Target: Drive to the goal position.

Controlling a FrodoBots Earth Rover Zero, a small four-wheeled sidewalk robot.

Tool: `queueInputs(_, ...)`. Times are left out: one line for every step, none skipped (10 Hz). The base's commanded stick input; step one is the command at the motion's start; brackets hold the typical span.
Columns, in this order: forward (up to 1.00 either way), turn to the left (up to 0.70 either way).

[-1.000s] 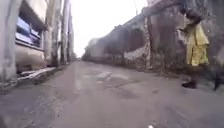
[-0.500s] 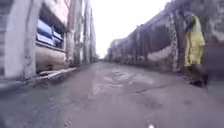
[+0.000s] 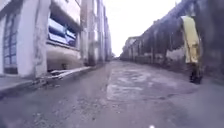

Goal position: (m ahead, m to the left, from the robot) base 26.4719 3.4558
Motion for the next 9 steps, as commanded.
queueInputs(0.50,0.00)
queueInputs(0.50,0.00)
queueInputs(0.50,-0.17)
queueInputs(0.50,-0.50)
queueInputs(0.50,-0.50)
queueInputs(0.50,-0.35)
queueInputs(0.50,0.00)
queueInputs(0.50,0.00)
queueInputs(0.50,0.00)
